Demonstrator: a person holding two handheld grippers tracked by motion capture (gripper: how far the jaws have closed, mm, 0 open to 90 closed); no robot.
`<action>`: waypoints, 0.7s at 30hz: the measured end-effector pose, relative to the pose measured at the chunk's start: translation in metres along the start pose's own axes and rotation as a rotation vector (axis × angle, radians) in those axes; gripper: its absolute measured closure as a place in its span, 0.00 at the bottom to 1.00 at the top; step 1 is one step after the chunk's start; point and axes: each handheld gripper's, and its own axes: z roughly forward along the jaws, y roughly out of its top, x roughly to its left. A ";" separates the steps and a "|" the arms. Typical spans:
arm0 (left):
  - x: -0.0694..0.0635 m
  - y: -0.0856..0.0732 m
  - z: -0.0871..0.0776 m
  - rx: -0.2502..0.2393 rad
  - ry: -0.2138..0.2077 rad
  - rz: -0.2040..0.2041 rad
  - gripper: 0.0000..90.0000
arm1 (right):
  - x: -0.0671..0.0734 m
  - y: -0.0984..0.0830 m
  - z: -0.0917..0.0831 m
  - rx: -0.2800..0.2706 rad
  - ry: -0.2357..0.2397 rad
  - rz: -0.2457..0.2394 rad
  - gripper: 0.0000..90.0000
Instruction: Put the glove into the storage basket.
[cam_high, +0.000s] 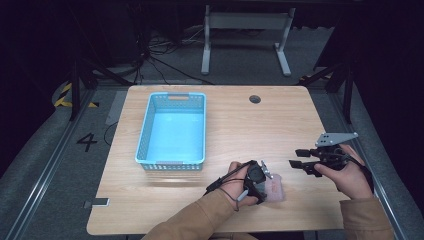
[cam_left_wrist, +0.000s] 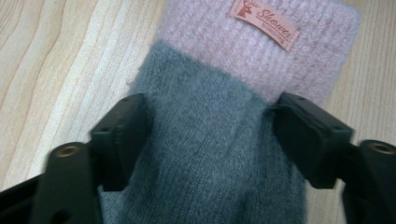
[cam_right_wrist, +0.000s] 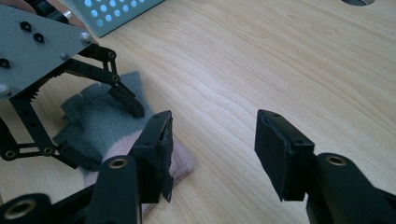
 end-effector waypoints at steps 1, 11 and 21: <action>0.000 0.000 -0.001 -0.001 0.000 -0.001 0.38 | 0.000 0.000 0.000 -0.001 0.001 0.000 0.53; -0.005 0.002 -0.004 0.008 0.024 -0.019 0.75 | -0.002 0.002 0.001 -0.006 -0.002 -0.007 0.53; 0.000 0.004 -0.016 -0.024 -0.003 -0.050 0.80 | -0.005 0.013 0.005 -0.028 0.012 -0.027 0.53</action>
